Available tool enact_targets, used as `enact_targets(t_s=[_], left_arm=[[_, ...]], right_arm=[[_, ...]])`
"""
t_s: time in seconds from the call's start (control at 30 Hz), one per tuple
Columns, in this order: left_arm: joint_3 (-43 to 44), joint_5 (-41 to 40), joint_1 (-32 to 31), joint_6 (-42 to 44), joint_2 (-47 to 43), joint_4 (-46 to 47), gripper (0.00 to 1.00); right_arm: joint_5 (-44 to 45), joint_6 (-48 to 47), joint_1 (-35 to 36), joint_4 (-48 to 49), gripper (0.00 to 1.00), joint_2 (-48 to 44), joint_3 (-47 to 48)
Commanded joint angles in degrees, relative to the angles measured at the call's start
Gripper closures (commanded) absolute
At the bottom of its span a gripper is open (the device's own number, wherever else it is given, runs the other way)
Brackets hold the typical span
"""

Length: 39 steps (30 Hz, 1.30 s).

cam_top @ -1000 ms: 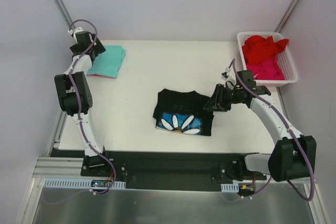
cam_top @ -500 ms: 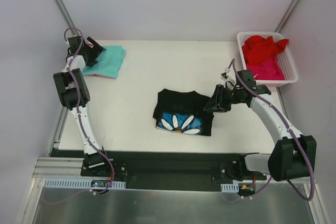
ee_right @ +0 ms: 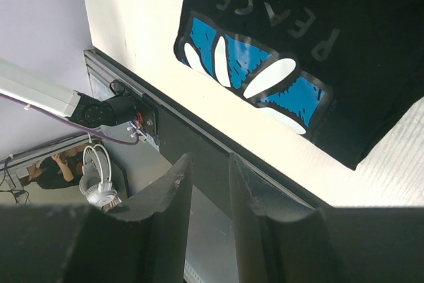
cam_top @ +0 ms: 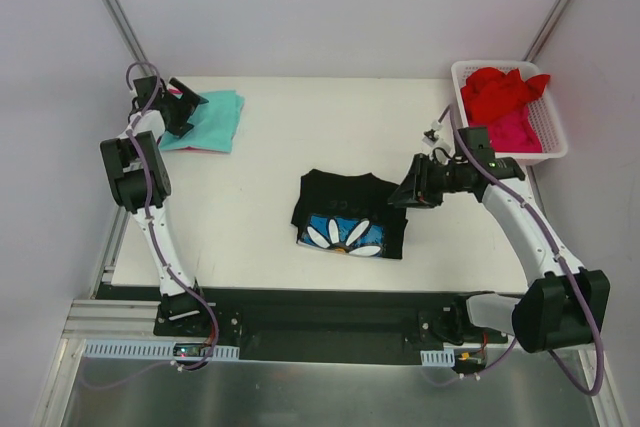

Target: Fold and stack the t-shirts

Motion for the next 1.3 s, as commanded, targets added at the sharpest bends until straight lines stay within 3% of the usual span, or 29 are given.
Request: enact_targets(t_s=[0.0, 0.27, 0.67, 0.93, 1.27], left_arm=[[-4.69, -0.14, -3.26, -1.22, -1.0, -9.12, 0.01], [-7.76, -2.86, -9.84, -2.98, -4.34, -9.04, 0.01], [-13.29, -7.08, -27.16, -6.49, -7.25, -5.97, 0.01], [-21.28, -6.91, -30.77, -9.57, -7.77, -0.86, 0.01], [-32.98, -6.65, -32.09, -9.31, -15.59, 5.2, 0.01]], right_arm=[[-2.23, -0.41, 0.24, -2.66, 0.69, -1.92, 3.7], [-2.49, -0.07, 0.24, -3.81, 0.69, -5.08, 3.01], [-2.85, 1.08, 0.33, -6.18, 0.69, -13.16, 0.37], [-2.23, 0.73, 0.24, -8.03, 0.68, -17.74, -2.09], [-1.97, 1.52, 0.24, -7.06, 0.68, -18.62, -3.76]])
